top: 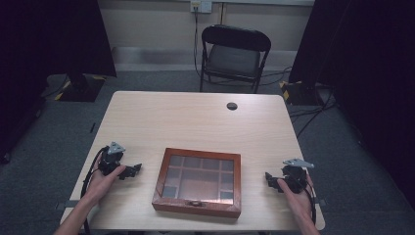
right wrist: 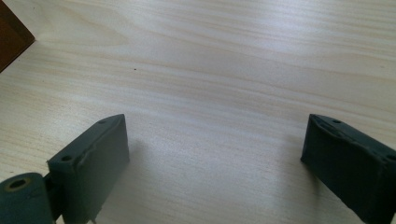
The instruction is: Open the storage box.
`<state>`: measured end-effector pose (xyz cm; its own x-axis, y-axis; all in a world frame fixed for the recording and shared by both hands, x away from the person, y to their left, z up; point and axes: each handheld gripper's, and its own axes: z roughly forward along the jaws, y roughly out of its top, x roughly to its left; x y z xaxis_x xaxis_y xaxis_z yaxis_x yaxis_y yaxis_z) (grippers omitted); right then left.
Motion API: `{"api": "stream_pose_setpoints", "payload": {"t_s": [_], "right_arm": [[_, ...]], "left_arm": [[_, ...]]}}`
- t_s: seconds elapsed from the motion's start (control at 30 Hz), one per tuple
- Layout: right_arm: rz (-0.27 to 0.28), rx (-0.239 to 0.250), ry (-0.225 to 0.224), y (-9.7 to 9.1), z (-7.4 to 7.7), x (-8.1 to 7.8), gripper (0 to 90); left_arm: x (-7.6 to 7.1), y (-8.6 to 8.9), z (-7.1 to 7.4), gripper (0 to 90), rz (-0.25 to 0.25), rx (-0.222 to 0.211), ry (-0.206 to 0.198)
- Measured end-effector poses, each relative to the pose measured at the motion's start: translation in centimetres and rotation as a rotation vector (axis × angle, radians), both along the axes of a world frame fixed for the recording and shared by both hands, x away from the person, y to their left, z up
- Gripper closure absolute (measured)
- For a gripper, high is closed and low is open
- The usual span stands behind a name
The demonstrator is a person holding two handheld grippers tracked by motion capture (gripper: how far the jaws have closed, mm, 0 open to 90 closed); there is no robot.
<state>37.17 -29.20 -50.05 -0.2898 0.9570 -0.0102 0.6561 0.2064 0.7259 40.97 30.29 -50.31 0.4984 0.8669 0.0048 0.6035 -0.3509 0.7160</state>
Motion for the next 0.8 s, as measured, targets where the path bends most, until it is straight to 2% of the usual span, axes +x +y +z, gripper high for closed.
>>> {"api": "stream_pose_setpoints", "payload": {"t_s": [0.3,0.33,0.37,0.57,0.7,0.8], "right_arm": [[0.002,0.001,-0.001,0.0,0.0,0.0,7.7],[0.009,0.006,-0.002,0.1,0.2,-0.1,17.1],[0.019,0.003,-0.006,0.1,0.3,-0.2,19.3],[0.065,0.032,0.027,0.7,0.9,-0.2,22.7],[0.104,0.074,0.033,1.0,1.5,-0.3,25.6],[0.131,0.125,0.025,1.3,2.2,-0.5,30.4]], "left_arm": [[0.0,0.0,0.0,1.1,-0.002,0.003,0.002],[0.0,0.0,0.0,1.1,-0.002,0.004,0.002],[0.0,0.0,0.0,1.1,-0.002,0.004,0.001],[0.0,0.0,0.0,1.1,-0.002,0.003,0.001],[0.0,0.0,0.0,1.1,-0.002,0.004,0.001],[0.0,0.0,0.0,1.1,-0.003,0.003,0.001]]}}
